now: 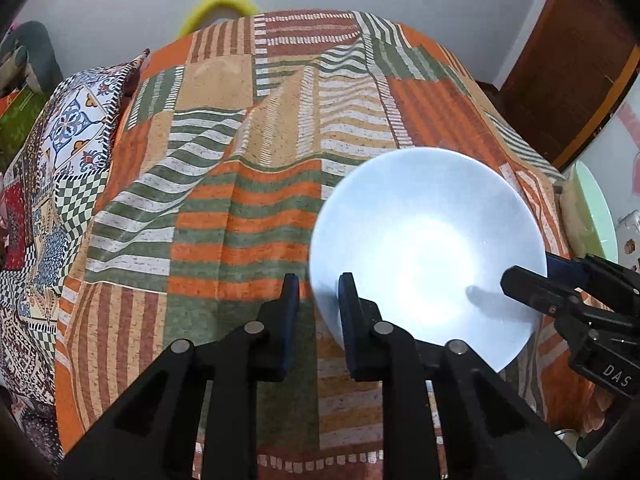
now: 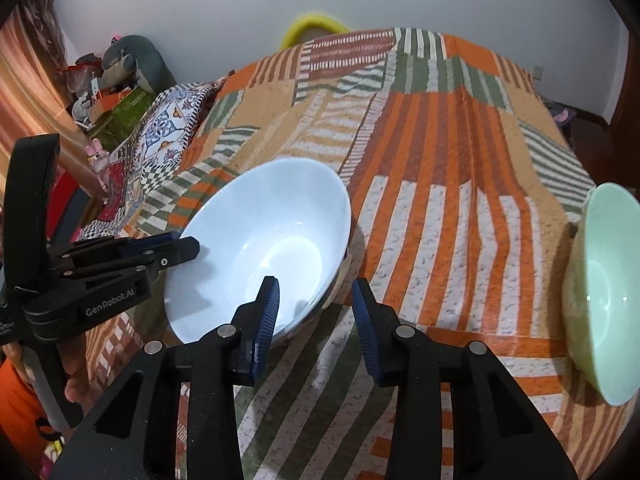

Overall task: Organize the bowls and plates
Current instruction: 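Move both grippers to the spotted white bowl and close them on its rim, then lift the white bowl with both grippers and lower it into the pink bowl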

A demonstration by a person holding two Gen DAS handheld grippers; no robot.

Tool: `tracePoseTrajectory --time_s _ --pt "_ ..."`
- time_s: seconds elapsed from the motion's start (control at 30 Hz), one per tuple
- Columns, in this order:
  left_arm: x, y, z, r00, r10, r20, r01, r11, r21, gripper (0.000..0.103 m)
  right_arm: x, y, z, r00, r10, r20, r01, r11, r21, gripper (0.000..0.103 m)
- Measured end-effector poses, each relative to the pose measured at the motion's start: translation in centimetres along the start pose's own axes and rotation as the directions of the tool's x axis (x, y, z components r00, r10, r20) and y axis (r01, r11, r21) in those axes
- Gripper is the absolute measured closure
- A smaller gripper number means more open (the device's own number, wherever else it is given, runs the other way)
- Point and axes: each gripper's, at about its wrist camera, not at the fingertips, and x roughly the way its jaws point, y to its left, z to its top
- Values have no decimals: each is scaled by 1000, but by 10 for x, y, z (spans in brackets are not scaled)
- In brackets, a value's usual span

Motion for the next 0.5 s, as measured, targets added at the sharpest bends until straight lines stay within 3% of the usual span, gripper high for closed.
tracePoseTrajectory --time_s 0.1,0.5 --pt "0 -7 -1 1000 17 6 -17 999 31 89 3 1 0 1000 17 -19 -17 1000 -3 77" --pt "-25 -13 -7 1000 1 -4 -1 998 67 90 -11 5 -2 1000 -2 -15 2 1000 -1 80"
